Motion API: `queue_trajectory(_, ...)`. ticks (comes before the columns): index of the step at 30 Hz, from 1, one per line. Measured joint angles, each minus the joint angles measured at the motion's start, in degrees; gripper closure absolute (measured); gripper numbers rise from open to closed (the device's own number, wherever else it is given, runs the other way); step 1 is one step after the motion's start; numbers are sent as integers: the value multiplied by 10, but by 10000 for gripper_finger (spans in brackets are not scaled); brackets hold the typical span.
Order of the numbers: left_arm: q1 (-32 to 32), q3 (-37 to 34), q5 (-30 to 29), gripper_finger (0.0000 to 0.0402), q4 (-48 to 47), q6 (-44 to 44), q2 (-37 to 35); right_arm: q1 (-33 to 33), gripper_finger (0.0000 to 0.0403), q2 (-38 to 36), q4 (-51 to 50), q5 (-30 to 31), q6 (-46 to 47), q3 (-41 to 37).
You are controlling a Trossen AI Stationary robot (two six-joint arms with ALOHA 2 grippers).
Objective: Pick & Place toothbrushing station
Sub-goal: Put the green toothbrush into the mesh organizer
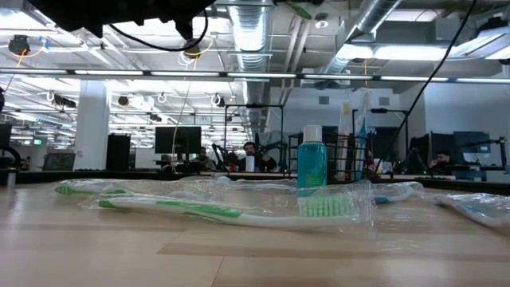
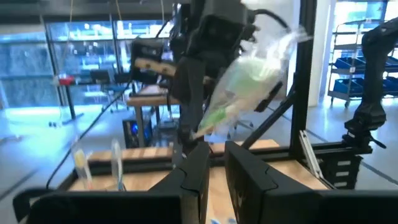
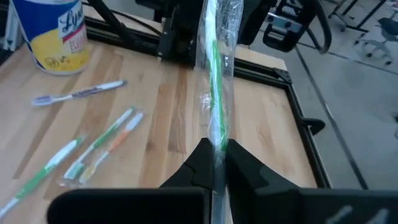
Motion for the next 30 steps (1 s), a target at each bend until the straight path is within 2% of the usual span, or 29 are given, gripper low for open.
queue_trajectory(14, -12, 0, -18, 355, 128, 24, 64, -11, 393, -2, 31, -29, 5, 0)
queue_trajectory(30, -16, 0, -16, 282, 223, 45, 116, -17, 393, -2, 81, -32, 0, 0)
